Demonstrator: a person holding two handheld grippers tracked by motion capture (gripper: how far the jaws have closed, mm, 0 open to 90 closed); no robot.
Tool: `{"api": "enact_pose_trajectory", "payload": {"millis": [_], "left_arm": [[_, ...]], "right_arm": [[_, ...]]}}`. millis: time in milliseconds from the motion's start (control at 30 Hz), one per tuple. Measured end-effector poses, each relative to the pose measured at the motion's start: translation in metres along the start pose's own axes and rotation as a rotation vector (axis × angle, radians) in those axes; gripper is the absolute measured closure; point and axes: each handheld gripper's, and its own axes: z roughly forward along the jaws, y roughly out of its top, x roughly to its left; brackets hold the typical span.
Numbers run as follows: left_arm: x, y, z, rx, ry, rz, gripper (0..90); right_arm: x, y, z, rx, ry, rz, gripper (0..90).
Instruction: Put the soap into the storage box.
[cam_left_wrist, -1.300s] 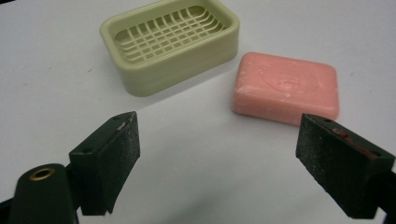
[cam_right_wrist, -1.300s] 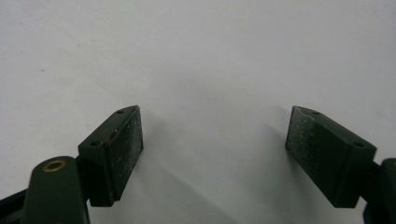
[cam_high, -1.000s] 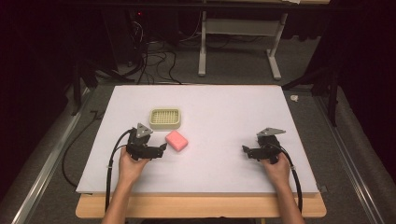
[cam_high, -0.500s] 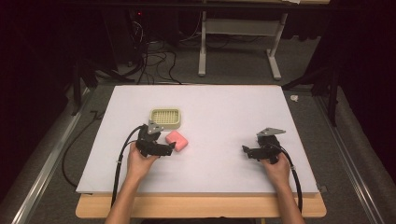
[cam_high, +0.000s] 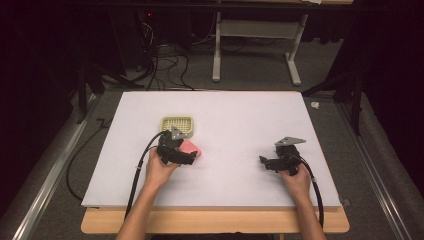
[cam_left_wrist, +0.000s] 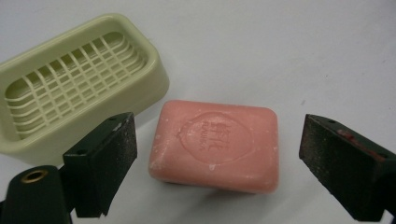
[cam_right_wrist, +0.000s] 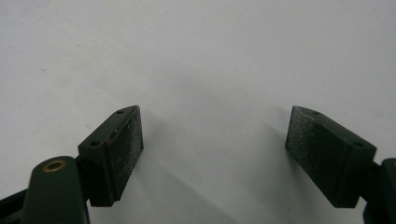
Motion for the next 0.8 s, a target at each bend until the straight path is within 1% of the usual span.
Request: {"api": "enact_pose_trajectory", "payload": {"millis": [100, 167, 267, 433, 567, 633, 800], "left_arm": [[0.0, -0.001, 0.007, 0.022, -0.007, -0.004, 11.8], [0.001, -0.002, 0.011, 0.032, -0.019, -0.011, 11.6], [0.001, -0.003, 0.015, 0.032, -0.023, -0.014, 11.5], [-0.001, -0.004, 0.019, 0.039, -0.001, -0.005, 11.1], [0.0, -0.006, 0.024, 0.058, 0.003, 0.0, 11.1], [-0.001, -0.006, 0.025, 0.055, 0.009, 0.002, 11.1], [-0.001, -0.008, 0.028, 0.06, 0.006, 0.0, 11.0]], "right_arm": [[0.0, 0.0, 0.0, 0.0, 0.0, 0.0, 19.6], [0.0, 0.0, 0.0, 0.0, 0.0, 0.0, 19.6], [0.0, 0.0, 0.0, 0.0, 0.0, 0.0, 19.6], [0.0, 0.0, 0.0, 0.0, 0.0, 0.0, 19.6], [0.0, 0.0, 0.0, 0.0, 0.0, 0.0, 19.6], [0.0, 0.0, 0.0, 0.0, -0.001, 0.0, 19.6], [0.0, 0.0, 0.0, 0.0, 0.0, 0.0, 19.6]]}}
